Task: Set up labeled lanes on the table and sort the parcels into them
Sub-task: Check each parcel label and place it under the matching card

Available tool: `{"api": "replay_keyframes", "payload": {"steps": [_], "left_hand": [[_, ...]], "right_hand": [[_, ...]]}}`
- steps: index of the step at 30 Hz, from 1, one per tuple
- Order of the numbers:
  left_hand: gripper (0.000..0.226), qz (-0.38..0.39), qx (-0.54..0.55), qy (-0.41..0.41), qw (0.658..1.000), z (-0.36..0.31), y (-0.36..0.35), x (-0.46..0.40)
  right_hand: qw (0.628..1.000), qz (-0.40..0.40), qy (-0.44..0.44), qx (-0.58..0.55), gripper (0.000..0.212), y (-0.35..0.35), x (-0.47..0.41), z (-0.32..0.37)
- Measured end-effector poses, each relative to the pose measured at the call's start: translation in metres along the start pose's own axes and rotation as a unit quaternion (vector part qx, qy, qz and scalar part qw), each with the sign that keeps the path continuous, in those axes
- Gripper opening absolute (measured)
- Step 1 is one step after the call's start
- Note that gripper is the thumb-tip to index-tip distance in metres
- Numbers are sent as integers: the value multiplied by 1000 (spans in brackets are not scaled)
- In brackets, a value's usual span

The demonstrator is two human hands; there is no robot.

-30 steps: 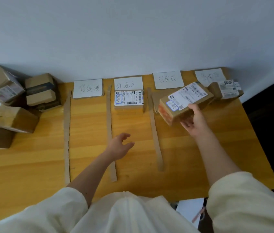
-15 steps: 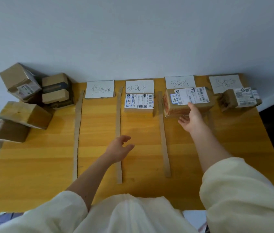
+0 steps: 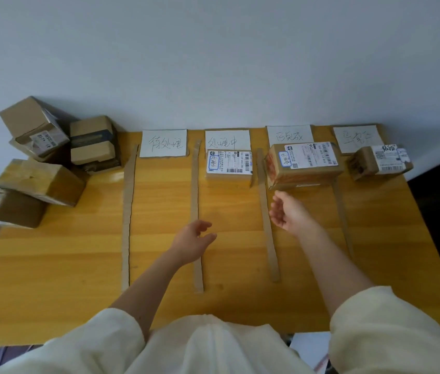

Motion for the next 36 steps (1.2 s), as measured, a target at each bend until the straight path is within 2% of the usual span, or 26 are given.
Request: {"api": "replay_keyframes", "payload": {"steps": [5,10,19,24,31,36], "left_hand": [[46,-9,18,5,1000,26,20,3],[43,-31,67,37,997,68,49,9],[35,-120,150,104,976,170,124,22],[35,-169,195,146,955,228,164,24],[44,-216,244,200,924,302,214,30],[47,-248,251,221,909,344,239,32]], "right_hand": [[989,46,38,135,21,-56,25,-16],[959,103,91,247,25,-128,52,-34],[926,184,130,302,21,-278,102,-60],[894,226,152,355,23,-354,116,-69],[809,264,251,461,59,-457,148,-64],[746,236,365,504,76,-522,165,-57]]}}
Point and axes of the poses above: each hand's wrist, its own x-axis away from the middle knuckle, its own y-axis out of the back of the hand, z = x × y, the point moved 4 cm from there along -x, towards the middle knuckle, and after that the axes turned 6 degrees about y, right-handed, at the moved point
